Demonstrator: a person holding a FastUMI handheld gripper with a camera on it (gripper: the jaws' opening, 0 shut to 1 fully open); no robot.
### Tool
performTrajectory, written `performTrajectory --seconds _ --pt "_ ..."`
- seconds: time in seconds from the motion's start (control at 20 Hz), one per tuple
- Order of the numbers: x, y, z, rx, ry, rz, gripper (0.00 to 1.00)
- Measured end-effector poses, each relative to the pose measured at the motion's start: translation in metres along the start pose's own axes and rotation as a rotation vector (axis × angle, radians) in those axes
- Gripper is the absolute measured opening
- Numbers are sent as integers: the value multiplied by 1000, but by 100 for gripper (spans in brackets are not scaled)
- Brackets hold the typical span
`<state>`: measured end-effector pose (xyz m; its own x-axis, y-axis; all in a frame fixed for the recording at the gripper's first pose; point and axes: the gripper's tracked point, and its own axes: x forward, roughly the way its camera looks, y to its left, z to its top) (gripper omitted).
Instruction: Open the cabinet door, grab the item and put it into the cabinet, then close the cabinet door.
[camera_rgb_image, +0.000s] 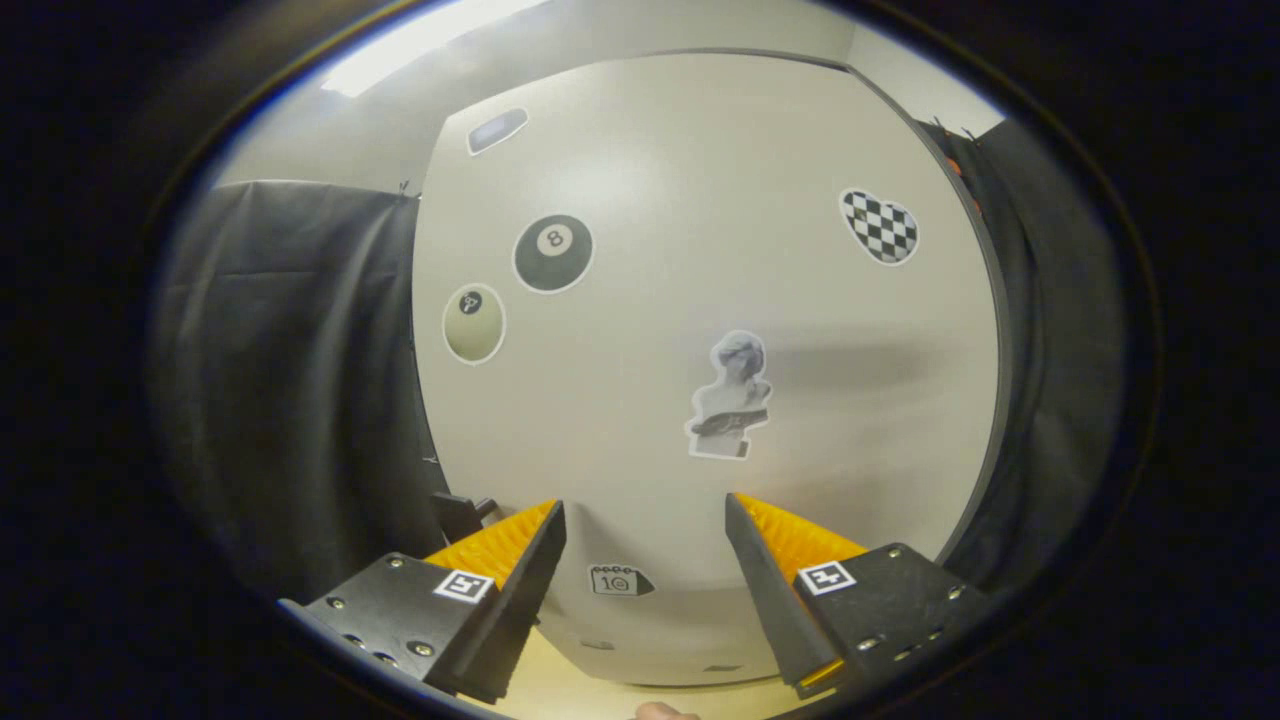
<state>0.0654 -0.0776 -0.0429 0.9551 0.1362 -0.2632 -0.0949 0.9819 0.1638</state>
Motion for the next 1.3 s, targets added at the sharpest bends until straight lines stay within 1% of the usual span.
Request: performTrajectory --seconds 0.35,0.5,0.6,0.8,1.1,1.3 --pt "-2 1 1 -4 -6 -7 95" --pt "-2 1 1 -13 -6 8 95" --pt "-5 -3 3 9 -7 -8 95" --pt "-14 -20 22 28 -63 -58 95" --pt "-42 -69 43 -80 -139 -142 95" --pt "-63 -99 41 -155 -142 -162 96"
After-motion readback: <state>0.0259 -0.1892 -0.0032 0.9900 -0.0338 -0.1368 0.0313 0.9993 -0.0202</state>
